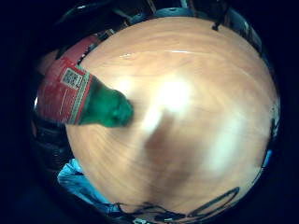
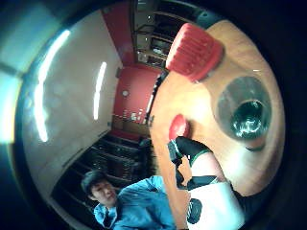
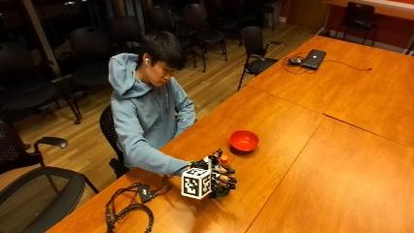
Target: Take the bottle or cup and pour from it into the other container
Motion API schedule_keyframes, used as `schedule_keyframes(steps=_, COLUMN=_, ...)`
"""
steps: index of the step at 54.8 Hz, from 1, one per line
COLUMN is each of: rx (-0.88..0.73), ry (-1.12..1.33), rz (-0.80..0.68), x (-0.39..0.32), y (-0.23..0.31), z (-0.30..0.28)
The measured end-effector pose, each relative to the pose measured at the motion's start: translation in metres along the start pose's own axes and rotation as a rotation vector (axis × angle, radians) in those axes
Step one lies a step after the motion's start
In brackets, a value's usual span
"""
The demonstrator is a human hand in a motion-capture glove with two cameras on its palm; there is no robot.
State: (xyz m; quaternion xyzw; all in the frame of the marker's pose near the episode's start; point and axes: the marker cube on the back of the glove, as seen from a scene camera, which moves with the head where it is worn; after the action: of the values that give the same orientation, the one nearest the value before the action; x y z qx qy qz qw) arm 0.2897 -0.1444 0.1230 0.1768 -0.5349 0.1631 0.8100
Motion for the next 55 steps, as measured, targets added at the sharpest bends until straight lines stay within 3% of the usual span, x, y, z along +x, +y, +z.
schedule_keyframes(steps=8, rx=0.073, ry=-0.136, rz=-0.032, x=-0.004, y=-0.017, z=0.026)
schedule_keyframes(steps=35, rx=0.204, ry=-0.216, rz=-0.049, x=-0.022, y=-0.030, z=0.082)
schedule_keyframes(steps=46, rx=0.128, ry=-0.145, rz=-0.046, x=-0.041, y=-0.029, z=0.095)
schedule_keyframes(steps=55, rx=-0.036, ry=0.079, rz=-0.107, x=-0.078, y=-0.025, z=0.117)
